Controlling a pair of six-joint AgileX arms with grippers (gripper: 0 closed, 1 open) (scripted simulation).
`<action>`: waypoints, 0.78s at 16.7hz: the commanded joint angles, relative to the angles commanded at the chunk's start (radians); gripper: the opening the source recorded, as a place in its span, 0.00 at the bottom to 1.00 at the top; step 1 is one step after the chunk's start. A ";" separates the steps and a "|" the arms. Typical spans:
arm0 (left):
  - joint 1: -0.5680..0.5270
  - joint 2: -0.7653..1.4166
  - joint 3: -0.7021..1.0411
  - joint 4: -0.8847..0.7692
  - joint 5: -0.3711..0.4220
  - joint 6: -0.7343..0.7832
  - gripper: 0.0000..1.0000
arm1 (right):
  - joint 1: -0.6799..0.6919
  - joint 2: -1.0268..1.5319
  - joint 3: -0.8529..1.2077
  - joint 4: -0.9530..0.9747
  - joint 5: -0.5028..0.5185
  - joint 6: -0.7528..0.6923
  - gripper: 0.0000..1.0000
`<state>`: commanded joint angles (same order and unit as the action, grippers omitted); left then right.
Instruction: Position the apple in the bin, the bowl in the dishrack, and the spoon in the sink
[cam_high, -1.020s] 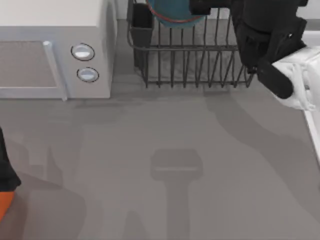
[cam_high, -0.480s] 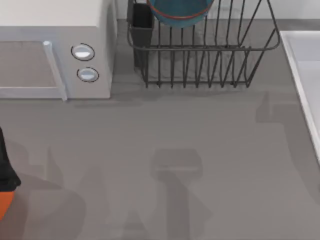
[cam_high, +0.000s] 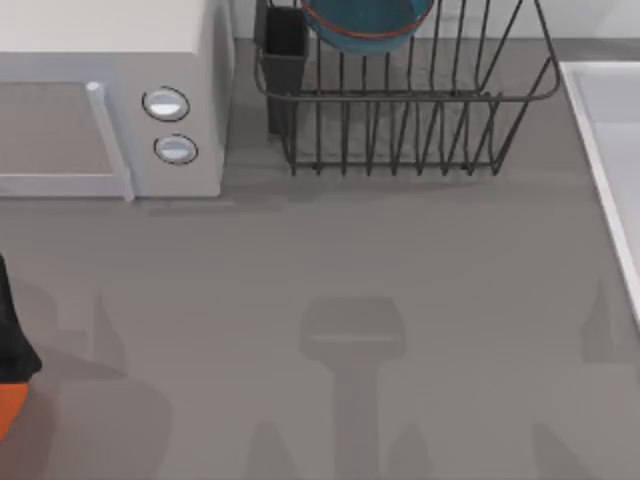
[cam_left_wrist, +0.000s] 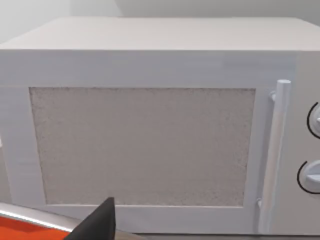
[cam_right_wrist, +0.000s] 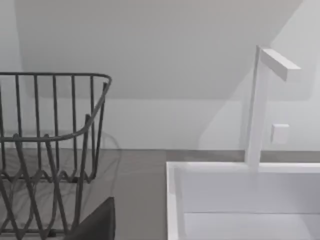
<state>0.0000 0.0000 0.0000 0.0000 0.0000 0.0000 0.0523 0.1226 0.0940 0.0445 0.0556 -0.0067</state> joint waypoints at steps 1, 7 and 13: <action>0.000 0.000 0.000 0.000 0.000 0.000 1.00 | -0.018 -0.045 -0.033 -0.016 -0.020 0.002 1.00; 0.000 0.000 0.000 0.000 0.000 0.000 1.00 | -0.052 -0.123 -0.094 -0.045 -0.056 0.007 1.00; 0.000 0.000 0.000 0.000 0.000 0.000 1.00 | -0.070 -0.052 -0.035 -0.107 -0.055 -0.060 1.00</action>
<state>0.0000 0.0000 0.0000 0.0000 0.0000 0.0000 -0.0177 0.0707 0.0589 -0.0620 0.0009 -0.0663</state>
